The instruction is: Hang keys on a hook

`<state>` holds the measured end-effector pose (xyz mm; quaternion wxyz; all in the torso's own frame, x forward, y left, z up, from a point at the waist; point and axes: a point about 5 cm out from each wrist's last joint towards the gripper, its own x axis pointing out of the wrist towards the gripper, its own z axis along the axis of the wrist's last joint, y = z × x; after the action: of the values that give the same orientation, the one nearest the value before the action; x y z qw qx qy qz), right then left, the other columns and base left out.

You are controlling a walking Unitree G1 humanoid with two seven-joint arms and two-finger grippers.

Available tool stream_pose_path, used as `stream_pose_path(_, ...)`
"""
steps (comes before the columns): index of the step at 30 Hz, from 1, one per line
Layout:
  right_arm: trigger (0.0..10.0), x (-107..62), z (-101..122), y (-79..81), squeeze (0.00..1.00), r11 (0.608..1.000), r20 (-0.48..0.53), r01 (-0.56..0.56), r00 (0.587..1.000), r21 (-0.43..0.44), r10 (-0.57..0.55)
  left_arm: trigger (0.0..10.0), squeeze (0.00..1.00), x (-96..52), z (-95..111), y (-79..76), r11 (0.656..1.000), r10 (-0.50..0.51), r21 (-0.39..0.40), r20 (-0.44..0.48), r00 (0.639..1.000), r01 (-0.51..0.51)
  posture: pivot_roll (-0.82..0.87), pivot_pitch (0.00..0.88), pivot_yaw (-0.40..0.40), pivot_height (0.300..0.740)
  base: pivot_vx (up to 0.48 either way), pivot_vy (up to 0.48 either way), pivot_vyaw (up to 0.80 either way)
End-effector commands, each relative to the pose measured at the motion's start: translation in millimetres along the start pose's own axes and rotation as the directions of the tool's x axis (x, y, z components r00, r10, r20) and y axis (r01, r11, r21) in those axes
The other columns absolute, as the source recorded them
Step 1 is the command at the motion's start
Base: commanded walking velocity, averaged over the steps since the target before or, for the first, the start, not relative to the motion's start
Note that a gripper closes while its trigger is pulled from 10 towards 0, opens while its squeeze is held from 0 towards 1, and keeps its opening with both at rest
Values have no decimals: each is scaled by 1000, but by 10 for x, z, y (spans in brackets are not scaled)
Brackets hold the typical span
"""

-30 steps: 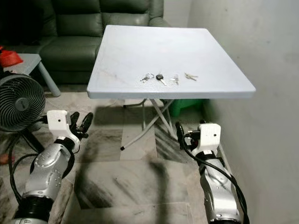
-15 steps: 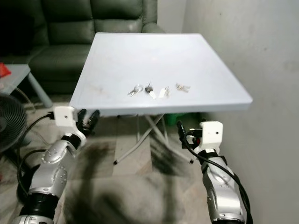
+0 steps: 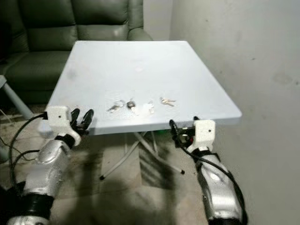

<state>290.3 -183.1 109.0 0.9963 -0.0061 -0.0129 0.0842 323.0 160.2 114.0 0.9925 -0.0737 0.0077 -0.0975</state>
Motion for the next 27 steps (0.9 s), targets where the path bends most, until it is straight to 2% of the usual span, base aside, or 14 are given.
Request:
stream_pose_path(1,10000,48,69,80,0,999,23,-30,999,-25,31,10000,0,-13,44,90,999,22,24,4,1000,-22,-58,4,-22,740,334,337,0)
stream_pose_path(6,10000,50,74,84,0,999,28,-37,999,-9,37,10000,0,-12,42,86,999,21,24,2,1000,-21,-57,4,-22,740,342,293,640)
stream_pose_path(7,10000,54,82,91,0,998,26,-45,999,-43,46,10000,0,-14,38,79,999,21,25,0,1000,-21,-57,5,-22,740,319,0,800)
stream_pose_path(9,10000,55,80,95,0,998,26,-48,998,-36,49,10000,0,-14,35,76,999,21,25,-1,1000,-20,-57,6,-22,740,315,0,800)
stream_pose_path(14,10000,53,85,101,0,999,34,-49,998,15,48,10000,0,-13,17,54,998,49,44,1,999,-49,-55,8,-23,740,0,0,0)
stream_pose_path(16,10000,61,84,102,0,999,29,-49,998,17,49,10000,0,1,-60,0,998,51,36,-45,998,-49,-55,10,-23,740,0,0,0)
stream_pose_path(21,10000,78,98,105,0,998,25,-65,998,-2,65,10000,0,3,-127,-128,998,41,46,-55,998,-39,-54,20,-25,740,0,0,0)
stream_pose_path(27,10000,93,125,109,0,992,10,-109,994,-57,109,10000,0,4,-130,-204,998,6,61,-58,998,-2,-50,34,-28,740,0,0,0)
